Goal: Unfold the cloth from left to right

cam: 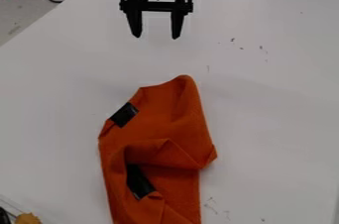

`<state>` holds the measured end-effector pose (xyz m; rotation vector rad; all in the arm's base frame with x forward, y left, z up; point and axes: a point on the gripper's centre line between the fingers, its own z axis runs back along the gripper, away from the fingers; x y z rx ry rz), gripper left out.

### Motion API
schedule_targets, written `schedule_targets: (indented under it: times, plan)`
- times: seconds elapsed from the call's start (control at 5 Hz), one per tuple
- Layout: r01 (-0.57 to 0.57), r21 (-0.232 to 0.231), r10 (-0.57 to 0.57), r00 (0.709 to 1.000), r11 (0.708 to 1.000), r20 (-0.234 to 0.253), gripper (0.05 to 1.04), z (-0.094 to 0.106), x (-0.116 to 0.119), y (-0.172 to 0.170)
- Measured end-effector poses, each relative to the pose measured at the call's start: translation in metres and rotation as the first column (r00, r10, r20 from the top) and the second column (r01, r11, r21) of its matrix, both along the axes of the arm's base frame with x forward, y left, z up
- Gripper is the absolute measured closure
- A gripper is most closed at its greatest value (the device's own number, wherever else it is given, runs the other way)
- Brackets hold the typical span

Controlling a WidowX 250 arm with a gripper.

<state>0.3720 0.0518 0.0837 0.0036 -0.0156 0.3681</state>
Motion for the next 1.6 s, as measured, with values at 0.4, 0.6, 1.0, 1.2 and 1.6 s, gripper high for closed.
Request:
schedule_targets:
  times: [0.4, 0.6, 1.0, 1.2, 1.6]
  plan:
    - [0.106, -0.083, -0.116, 0.987, 0.991, -0.114, 0.083, -0.029, -0.035, -0.014]
    - [0.205, -0.156, -0.224, 0.968, 0.966, -0.114, 0.083, -0.018, -0.049, -0.024]
    - [0.206, -0.279, -0.262, 0.948, 0.938, -0.180, 0.083, 0.009, -0.115, -0.051]
    - [0.206, -0.230, -0.252, 0.948, 0.951, -0.196, 0.083, 0.011, -0.152, -0.067]
    - [0.168, -0.055, -0.175, 0.973, 0.984, -0.154, 0.083, -0.006, -0.173, -0.060]
